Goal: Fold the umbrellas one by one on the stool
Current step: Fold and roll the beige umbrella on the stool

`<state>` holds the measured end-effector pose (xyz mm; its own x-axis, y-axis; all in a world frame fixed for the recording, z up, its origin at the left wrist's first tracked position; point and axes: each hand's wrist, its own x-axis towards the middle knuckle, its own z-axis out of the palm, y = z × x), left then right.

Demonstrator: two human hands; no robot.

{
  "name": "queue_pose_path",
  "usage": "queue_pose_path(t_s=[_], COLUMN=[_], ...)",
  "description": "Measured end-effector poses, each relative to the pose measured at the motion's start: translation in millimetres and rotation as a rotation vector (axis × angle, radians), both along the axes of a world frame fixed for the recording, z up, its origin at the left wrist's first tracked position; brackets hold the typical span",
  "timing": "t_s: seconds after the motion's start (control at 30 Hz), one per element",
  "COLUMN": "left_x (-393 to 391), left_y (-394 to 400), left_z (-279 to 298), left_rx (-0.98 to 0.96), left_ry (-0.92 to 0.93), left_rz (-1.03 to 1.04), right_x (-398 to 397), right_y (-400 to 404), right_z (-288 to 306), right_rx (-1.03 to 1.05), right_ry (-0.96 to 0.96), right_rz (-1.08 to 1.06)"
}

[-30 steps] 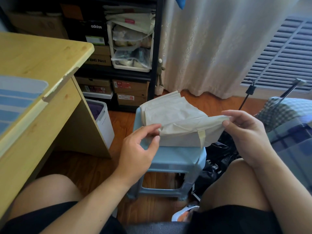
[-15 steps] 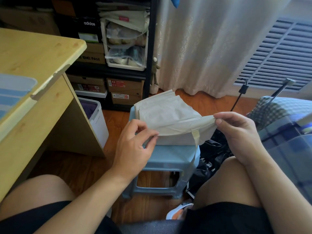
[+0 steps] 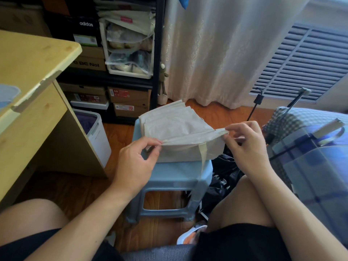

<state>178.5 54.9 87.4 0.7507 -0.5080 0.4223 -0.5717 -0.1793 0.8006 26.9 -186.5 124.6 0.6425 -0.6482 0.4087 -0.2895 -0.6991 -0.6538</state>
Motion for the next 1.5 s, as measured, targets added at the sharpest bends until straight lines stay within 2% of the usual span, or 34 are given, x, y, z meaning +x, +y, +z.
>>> queue_pose_path(t_s=[0.03, 0.1, 0.2, 0.27, 0.37, 0.5, 0.67, 0.77, 0.87, 0.93, 1.03, 1.1, 1.13, 1.23, 1.33, 1.47, 1.5], left_x=[0, 1, 2, 3, 3, 8, 27, 48, 74, 88, 97, 96, 95, 89, 82, 77, 77], left_y=[0, 0, -1, -1, -3, -6, -19, -30, -42, -50, -58, -59, -59, -55, -49, -47, -47], left_z=[1, 2, 3, 4, 8, 13, 21, 24, 21, 14, 5, 0, -2, 0, 3, 0, -1], left_rx=[-0.005, -0.001, 0.014, 0.02, 0.025, 0.025, 0.016, 0.036, 0.09, 0.105, 0.09, 0.091, 0.087, 0.078, 0.07, 0.071, 0.072], left_ry=[0.03, 0.062, 0.091, 0.095, 0.104, 0.111, 0.187, 0.294, 0.444, 0.55, 0.661, 0.649, 0.631, 0.576, 0.541, 0.522, 0.519], left_rz=[-0.003, -0.005, -0.002, -0.006, -0.022, -0.019, 0.069, 0.123, 0.168, 0.187, 0.204, 0.21, 0.21, 0.195, 0.182, 0.182, 0.185], right_x=[-3, -10, -12, -6, 4, 28, 85, 136, 186, 208, 207, 185, 173, 140, 128, 118, 115], right_y=[6, 25, 56, 63, 65, 50, 7, -16, -32, -39, -44, -52, -56, -61, -59, -63, -64], right_z=[2, 3, 2, 1, 9, 42, 98, 113, 106, 96, 74, 49, 36, 9, 1, -6, -6], right_rx=[-0.029, 0.042, 0.184, 0.382, 0.72, 0.891, 1.162, 1.294, 1.287, 1.172, 0.743, 0.477, 0.414, 0.409, 0.562, 0.541, 0.589], right_ry=[0.004, 0.006, 0.196, 0.291, 0.213, 0.093, 0.168, 0.095, -0.037, -0.039, 0.168, 0.294, 0.372, 0.629, 0.544, 0.503, 0.433], right_rz=[-0.067, -0.131, -0.111, -0.088, 0.047, 0.147, 0.22, 0.213, 0.217, 0.212, 0.099, 0.043, 0.072, 0.129, 0.179, 0.251, 0.275])
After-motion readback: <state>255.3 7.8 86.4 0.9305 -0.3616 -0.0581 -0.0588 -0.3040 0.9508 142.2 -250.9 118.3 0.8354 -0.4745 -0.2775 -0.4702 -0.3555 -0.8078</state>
